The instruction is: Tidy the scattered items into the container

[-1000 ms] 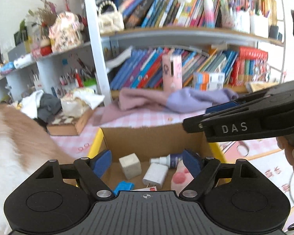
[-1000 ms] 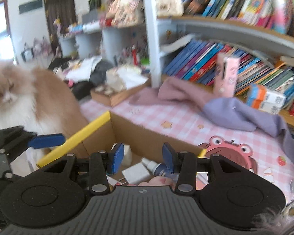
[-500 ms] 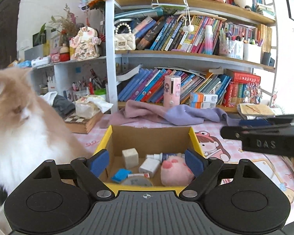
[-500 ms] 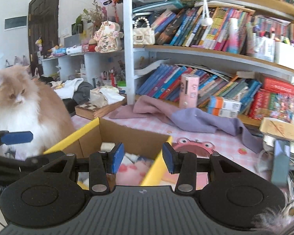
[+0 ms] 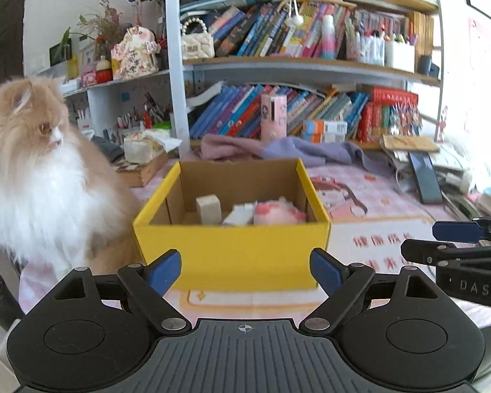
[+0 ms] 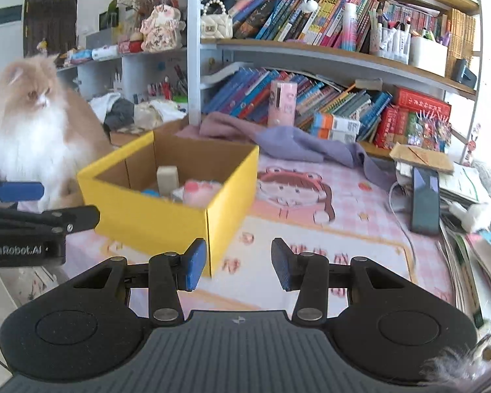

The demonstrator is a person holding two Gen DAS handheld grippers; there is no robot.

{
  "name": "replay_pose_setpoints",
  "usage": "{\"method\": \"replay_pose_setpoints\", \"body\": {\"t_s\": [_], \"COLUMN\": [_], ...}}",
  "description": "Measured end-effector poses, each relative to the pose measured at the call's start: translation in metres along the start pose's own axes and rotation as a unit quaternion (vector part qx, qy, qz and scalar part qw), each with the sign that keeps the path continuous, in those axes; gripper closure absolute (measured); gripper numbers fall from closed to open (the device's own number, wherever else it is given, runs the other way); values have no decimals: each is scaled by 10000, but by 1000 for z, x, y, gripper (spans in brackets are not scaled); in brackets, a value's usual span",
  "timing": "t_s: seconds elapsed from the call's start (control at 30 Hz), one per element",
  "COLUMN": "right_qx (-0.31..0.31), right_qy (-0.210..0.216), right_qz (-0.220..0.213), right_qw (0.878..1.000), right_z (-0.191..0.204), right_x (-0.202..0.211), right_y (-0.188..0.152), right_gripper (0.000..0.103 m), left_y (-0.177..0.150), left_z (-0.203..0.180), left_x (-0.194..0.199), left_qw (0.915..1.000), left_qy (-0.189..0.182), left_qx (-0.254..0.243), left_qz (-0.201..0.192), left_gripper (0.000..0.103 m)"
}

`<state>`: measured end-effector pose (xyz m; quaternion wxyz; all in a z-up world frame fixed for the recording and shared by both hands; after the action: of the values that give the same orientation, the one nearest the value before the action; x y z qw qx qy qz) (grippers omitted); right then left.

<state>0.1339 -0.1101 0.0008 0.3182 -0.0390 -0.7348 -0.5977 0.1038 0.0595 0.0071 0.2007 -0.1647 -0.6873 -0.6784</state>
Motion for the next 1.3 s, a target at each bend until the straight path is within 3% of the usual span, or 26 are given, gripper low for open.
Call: {"method": "replay_pose_setpoints", "body": {"t_s": [0.2, 0.37, 0.53, 0.77, 0.97, 1.3], "right_qx": [-83, -170, -60, -120, -198, -336], "right_qy": [-275, -183, -80, -56, -56, -114], "right_qz": [123, 378, 531, 663, 728, 940], "right_qw": [9995, 9990, 9985, 9977, 9971, 9949], "right_z": [1, 4, 6, 2, -1, -5], "right_x": [5, 5, 12, 21, 24, 23], "right_y": [-23, -32, -41, -53, -59, -65], "right_gripper": [60, 57, 51, 36, 16, 5], "left_y": [-27, -41, -45, -54, -57, -60], "left_z": [-8, -12, -11, -21, -28, -28], "left_x": [7, 11, 11, 12, 14, 17], "left_qw": [9997, 9990, 9988, 9978, 9970, 9960], "left_qy": [22, 57, 118, 103, 138, 213], "left_qx": [-93, -213, -17, -40, -177, -162], "left_qz": [232, 388, 470, 657, 745, 849], "left_gripper": [11, 11, 7, 7, 4, 1]}}
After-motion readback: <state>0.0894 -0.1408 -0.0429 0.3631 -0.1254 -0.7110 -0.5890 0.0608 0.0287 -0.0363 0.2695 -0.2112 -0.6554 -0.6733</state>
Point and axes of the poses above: each gripper's, at about its wrist camera, not at the fingertips, and x roughly against the way its jaws point, z to its left, y to its top, the point moved 4 cm from there along -x, roughly the way its jaws point, and after that the axes turned 3 degrees about x, right-handed, at the moved point
